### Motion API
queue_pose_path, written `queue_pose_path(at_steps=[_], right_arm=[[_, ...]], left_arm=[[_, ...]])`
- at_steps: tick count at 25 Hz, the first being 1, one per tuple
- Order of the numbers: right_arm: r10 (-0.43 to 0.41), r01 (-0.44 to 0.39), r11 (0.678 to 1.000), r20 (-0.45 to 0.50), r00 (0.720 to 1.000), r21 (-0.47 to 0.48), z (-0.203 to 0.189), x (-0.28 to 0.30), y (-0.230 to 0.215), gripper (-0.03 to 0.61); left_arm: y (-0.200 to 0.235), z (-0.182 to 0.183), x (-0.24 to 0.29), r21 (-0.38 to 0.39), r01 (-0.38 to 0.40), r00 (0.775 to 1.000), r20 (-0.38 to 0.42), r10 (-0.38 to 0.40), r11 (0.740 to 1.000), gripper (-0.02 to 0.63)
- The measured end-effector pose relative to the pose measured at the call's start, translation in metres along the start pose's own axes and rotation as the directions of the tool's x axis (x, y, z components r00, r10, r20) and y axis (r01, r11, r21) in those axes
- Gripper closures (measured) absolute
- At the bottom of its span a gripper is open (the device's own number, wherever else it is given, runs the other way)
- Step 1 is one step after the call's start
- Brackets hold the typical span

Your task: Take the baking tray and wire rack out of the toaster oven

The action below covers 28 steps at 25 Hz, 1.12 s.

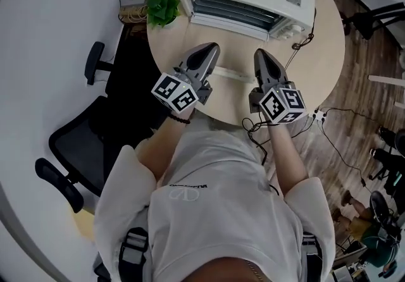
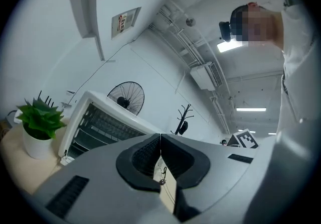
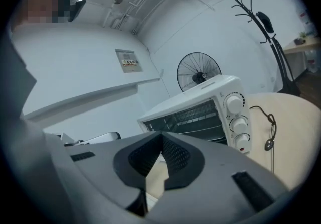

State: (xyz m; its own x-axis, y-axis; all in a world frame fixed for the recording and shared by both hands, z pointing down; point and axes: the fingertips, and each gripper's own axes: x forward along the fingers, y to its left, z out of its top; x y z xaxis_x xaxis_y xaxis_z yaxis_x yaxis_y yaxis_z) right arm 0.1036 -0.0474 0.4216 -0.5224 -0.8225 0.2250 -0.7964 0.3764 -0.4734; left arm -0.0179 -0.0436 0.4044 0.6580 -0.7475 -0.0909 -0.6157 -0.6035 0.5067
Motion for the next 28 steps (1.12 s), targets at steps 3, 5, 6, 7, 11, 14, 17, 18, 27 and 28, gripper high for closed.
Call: queue_pose_path(at_steps=[3,5,6,7,11,14,17,18,27,28], right_arm=[[0.033,-0.032,0.997,-0.011,0.999,0.068,-0.003,0.016,-0.019,0.581],[0.042,-0.040,0.991,-0.015,0.999,0.129,-0.005,0.029,-0.032,0.580],[0.045,-0.041,0.986,-0.019,0.999,0.159,-0.008,0.035,-0.038,0.580],[0.050,-0.045,0.981,-0.024,0.998,0.190,-0.011,0.042,-0.043,0.580],[0.058,-0.049,0.958,-0.024,0.998,0.281,-0.022,0.068,-0.057,0.514],[0.039,-0.036,0.940,-0.001,0.999,0.339,-0.022,0.089,-0.068,0.514],[0.018,-0.021,0.905,0.010,1.000,0.424,-0.029,0.111,-0.075,0.468],[0.006,-0.011,0.890,0.012,1.000,0.455,-0.033,0.117,-0.078,0.468],[-0.105,0.043,0.757,0.056,0.993,0.652,-0.050,0.152,-0.109,0.468],[-0.118,0.044,0.748,0.066,0.991,0.662,-0.048,0.154,-0.113,0.468]], left_arm=[[0.008,-0.009,0.020,-0.059,-0.022,1.000,0.020,0.023,0.998,0.609],[0.017,-0.016,0.034,-0.112,-0.030,0.999,0.038,0.034,0.993,0.606],[0.022,-0.019,0.041,-0.147,-0.034,0.998,0.047,0.041,0.989,0.598],[0.028,-0.023,0.047,-0.183,-0.038,0.997,0.054,0.049,0.982,0.589],[0.057,-0.039,0.066,-0.307,-0.060,0.994,0.070,0.085,0.950,0.561],[0.087,-0.050,0.077,-0.427,-0.068,0.989,0.091,0.118,0.902,0.537],[0.115,-0.057,0.086,-0.495,-0.071,0.985,0.103,0.139,0.866,0.511],[0.123,-0.061,0.089,-0.508,-0.075,0.985,0.099,0.144,0.858,0.506],[0.170,-0.093,0.121,-0.623,-0.069,0.989,0.062,0.138,0.779,0.472],[0.174,-0.097,0.124,-0.633,-0.072,0.988,0.059,0.140,0.771,0.472]])
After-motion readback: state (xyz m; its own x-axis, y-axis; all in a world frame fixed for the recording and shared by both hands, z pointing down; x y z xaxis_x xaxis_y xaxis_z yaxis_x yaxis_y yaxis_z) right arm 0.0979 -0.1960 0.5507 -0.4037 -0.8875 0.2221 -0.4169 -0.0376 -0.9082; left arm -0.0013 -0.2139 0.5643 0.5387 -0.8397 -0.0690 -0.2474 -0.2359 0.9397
